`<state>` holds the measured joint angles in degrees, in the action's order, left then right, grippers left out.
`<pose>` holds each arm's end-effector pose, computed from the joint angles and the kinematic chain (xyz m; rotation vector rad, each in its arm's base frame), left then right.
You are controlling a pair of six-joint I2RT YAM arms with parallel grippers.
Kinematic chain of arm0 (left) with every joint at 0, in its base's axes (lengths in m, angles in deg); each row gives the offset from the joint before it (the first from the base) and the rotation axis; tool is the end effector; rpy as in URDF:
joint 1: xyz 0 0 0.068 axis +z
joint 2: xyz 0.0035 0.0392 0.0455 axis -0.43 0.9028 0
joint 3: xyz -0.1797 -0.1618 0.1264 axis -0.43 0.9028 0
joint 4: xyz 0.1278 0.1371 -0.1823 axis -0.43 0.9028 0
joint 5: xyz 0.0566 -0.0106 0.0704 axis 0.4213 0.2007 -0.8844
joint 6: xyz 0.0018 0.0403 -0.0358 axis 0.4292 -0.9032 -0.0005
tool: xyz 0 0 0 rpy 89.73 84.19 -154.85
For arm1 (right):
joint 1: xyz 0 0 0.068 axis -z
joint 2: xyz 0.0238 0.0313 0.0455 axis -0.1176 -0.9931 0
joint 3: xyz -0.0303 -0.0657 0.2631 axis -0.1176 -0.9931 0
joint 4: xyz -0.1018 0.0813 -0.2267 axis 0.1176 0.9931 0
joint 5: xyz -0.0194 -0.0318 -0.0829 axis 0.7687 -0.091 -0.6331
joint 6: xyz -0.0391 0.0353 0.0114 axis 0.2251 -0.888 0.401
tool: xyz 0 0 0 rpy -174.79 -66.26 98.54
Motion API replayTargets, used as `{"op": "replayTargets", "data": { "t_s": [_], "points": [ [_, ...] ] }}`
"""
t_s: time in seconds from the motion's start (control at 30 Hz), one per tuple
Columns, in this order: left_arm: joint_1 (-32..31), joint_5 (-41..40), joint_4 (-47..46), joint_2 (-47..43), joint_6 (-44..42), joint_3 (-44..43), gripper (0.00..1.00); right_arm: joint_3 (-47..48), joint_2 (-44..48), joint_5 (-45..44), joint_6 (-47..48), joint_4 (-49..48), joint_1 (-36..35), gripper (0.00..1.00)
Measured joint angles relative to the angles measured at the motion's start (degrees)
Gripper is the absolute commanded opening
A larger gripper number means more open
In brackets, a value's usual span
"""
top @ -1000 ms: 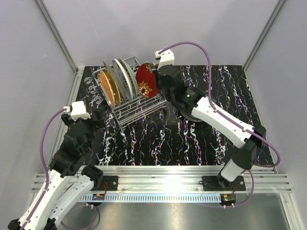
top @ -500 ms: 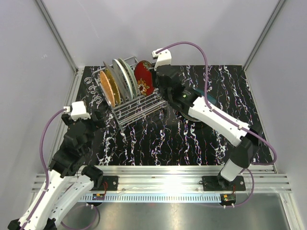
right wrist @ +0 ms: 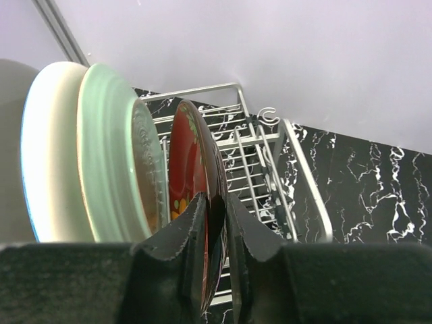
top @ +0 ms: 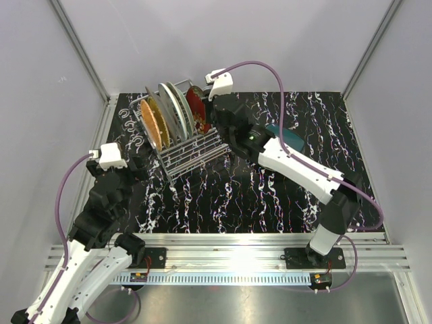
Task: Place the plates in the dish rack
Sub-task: Insert the plate into the dish rack
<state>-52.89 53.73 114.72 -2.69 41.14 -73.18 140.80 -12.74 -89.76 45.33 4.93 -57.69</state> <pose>0.1009 -0.0287 0.3338 -0.1541 1.7201 0.1078 0.2706 0.3043 0.4165 -0.2865 1.6447 0.2630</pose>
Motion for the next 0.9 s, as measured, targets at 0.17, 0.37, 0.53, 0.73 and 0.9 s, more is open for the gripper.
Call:
{"op": "replayTargets", "data": {
  "t_s": [0.17, 0.37, 0.53, 0.73, 0.9],
  "points": [
    [0.0, 0.0, 0.0, 0.0, 0.0, 0.0, 0.99, 0.1, -1.6, 0.8, 0.0, -0.3, -0.4, 0.29],
    [0.0, 0.0, 0.0, -0.1, 0.0, 0.0, 0.99, 0.2, -2.4, 1.6, 0.0, -0.3, -0.5, 0.30],
    [0.0, 0.0, 0.0, -0.1, 0.0, 0.0, 0.99, 0.2, -2.4, 1.7, 0.0, -0.3, -0.5, 0.31],
    [0.0, 0.0, 0.0, -0.1, 0.0, 0.0, 0.99, 0.2, -2.4, 3.5, -0.2, -0.3, -0.6, 0.40],
    [0.0, 0.0, 0.0, -0.1, 0.0, 0.0, 0.99, 0.0, -1.4, 3.7, -0.3, -0.3, -0.6, 0.41]
  ]
}}
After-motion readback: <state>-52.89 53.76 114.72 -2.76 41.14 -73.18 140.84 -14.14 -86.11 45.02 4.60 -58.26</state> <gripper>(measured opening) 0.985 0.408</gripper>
